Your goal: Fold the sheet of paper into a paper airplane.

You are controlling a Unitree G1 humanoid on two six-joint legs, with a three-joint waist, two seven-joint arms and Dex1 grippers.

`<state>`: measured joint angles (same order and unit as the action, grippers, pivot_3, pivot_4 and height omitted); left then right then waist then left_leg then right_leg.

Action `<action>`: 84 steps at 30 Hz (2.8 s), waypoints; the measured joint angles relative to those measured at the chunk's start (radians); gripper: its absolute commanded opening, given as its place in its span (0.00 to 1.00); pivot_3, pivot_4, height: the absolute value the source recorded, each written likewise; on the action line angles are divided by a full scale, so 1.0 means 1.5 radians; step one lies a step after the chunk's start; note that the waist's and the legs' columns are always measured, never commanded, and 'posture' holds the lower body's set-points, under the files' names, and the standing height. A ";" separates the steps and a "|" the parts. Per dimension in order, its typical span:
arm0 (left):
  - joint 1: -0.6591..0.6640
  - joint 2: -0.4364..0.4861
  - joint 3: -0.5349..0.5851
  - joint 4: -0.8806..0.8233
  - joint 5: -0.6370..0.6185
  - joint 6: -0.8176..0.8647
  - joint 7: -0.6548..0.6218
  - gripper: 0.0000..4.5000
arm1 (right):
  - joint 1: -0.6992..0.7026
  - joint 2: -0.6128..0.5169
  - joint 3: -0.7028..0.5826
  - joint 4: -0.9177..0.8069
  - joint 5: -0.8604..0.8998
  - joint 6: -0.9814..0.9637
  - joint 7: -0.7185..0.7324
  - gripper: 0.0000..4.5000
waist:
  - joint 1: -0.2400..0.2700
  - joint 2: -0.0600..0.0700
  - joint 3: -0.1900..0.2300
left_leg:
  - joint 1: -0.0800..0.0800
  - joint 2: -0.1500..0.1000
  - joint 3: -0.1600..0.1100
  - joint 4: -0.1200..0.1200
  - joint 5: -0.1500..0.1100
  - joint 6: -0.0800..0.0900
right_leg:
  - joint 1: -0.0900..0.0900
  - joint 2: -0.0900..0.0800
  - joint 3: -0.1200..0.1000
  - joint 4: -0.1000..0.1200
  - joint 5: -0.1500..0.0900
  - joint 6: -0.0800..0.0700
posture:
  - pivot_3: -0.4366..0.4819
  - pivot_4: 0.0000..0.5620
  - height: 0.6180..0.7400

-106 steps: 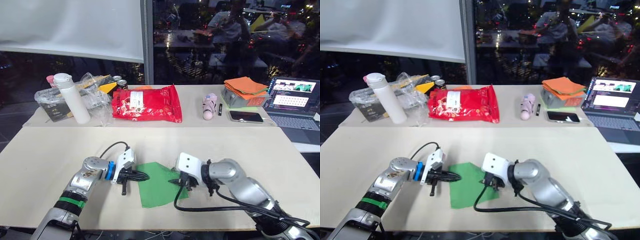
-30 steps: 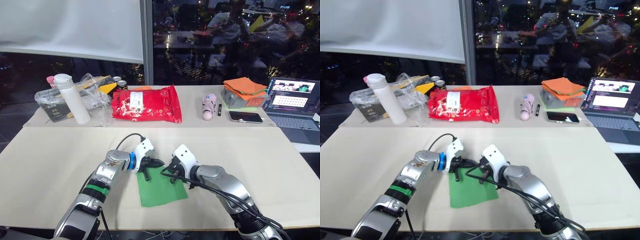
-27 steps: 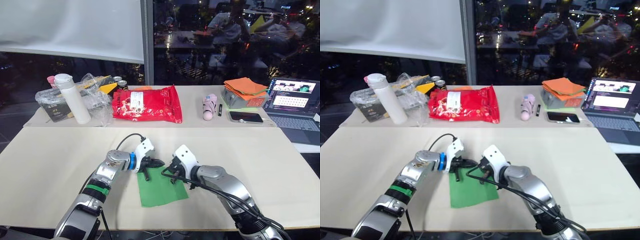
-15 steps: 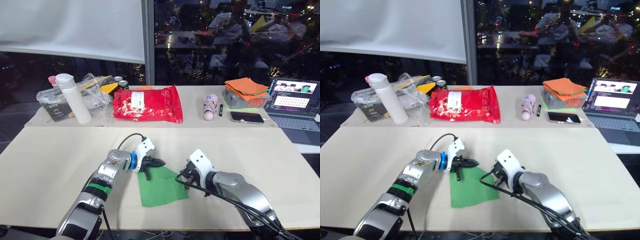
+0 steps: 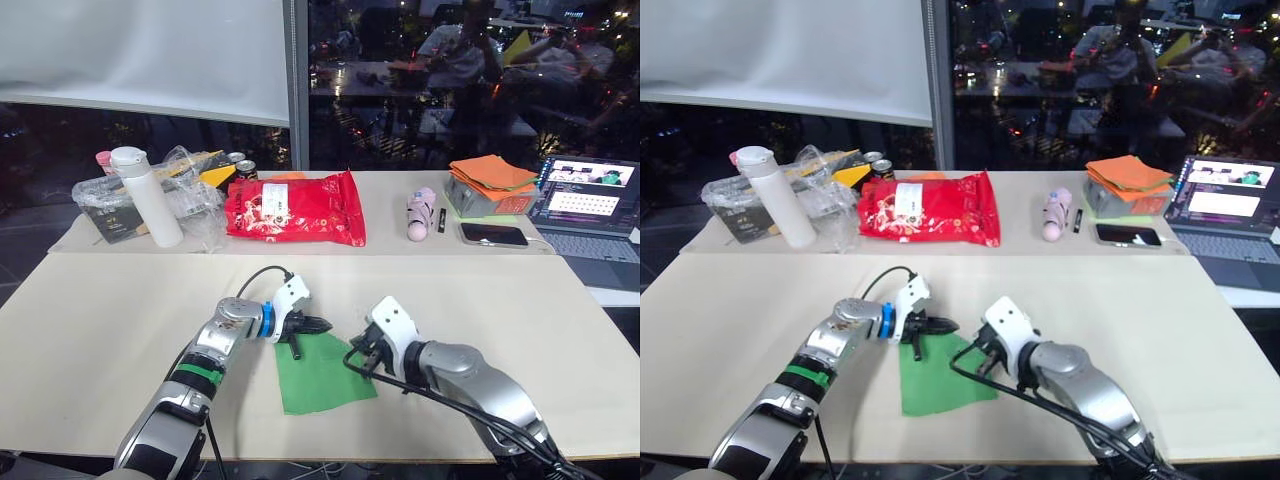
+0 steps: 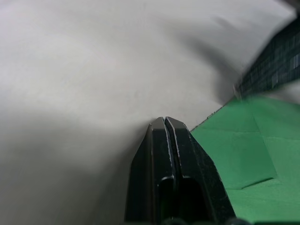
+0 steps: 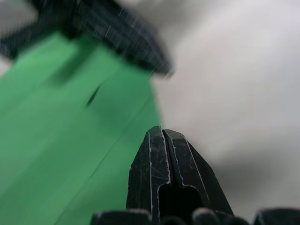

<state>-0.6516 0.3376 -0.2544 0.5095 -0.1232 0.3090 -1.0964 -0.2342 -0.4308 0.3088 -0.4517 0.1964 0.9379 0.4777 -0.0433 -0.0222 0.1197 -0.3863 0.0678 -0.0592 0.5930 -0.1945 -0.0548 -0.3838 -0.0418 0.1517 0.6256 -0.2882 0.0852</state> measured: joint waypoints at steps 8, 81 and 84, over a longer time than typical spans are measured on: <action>0.000 0.002 0.000 -0.002 0.000 0.000 -0.001 0.00 | 0.009 -0.010 -0.009 -0.001 0.003 -0.012 0.002 0.01 | 0.000 0.000 0.000 | 0.000 0.000 0.000 0.000 0.000 0.000 | 0.000 0.000 0.000 0.000 0.000 0.000 | 0.48 0.27 0.88; -0.027 0.092 -0.034 -0.068 -0.100 0.172 0.017 0.01 | -0.120 0.052 0.016 0.127 -0.037 -0.087 0.062 0.00 | -0.011 -0.002 0.001 | -0.002 0.000 -0.001 -0.001 0.000 -0.001 | -0.002 0.000 0.000 -0.001 0.000 -0.001 | 0.48 0.27 0.88; -0.066 0.062 -0.059 0.002 -0.057 0.097 -0.004 0.01 | -0.115 0.054 0.021 0.137 -0.038 -0.088 0.059 0.00 | -0.007 -0.002 0.001 | -0.002 0.000 -0.001 -0.001 0.001 -0.001 | -0.002 0.000 0.000 -0.001 0.000 -0.001 | 0.48 0.27 0.88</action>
<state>-0.7505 0.4304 -0.3424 0.5126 -0.2085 0.4538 -1.1027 -0.4068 -0.3498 0.3401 -0.2464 0.1388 0.8066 0.5665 -0.0536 -0.0258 0.1206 -0.3894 0.0672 -0.0601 0.5911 -0.1938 -0.0561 -0.3869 -0.0420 0.1514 0.6241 -0.2875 0.0842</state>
